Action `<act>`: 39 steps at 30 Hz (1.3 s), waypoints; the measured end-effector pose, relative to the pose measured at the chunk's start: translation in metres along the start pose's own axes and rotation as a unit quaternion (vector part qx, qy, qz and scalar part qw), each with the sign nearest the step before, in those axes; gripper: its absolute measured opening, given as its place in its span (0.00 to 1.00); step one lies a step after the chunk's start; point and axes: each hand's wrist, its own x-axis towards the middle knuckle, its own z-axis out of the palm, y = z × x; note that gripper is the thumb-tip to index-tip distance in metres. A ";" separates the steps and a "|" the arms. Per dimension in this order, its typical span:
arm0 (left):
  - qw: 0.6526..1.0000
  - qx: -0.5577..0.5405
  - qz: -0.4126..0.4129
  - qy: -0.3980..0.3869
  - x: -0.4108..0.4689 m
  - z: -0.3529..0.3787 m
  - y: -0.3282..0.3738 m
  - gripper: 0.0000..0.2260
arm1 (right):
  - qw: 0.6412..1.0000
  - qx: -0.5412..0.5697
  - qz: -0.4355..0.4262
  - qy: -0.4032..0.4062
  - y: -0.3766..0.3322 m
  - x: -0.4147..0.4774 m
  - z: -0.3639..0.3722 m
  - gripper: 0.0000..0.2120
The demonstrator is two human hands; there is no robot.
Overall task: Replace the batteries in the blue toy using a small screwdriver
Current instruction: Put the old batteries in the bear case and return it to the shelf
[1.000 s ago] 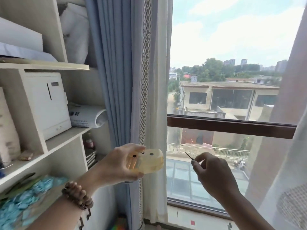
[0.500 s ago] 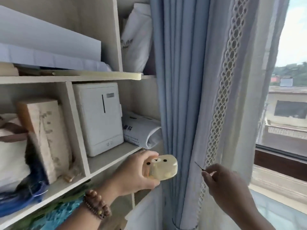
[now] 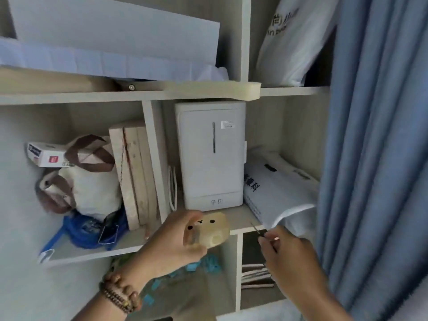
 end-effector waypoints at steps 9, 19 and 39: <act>0.996 0.047 -0.069 -0.012 0.024 0.019 -0.009 0.31 | 0.994 0.087 -0.066 -0.017 -0.015 0.049 0.052 0.03; 0.995 -0.017 -0.094 -0.003 0.056 0.031 -0.020 0.38 | 0.997 -0.039 -0.072 0.004 -0.023 0.103 0.083 0.10; 0.992 -0.094 -0.074 0.039 0.066 0.043 -0.040 0.32 | 0.993 -0.087 -0.075 -0.018 -0.012 0.123 0.122 0.11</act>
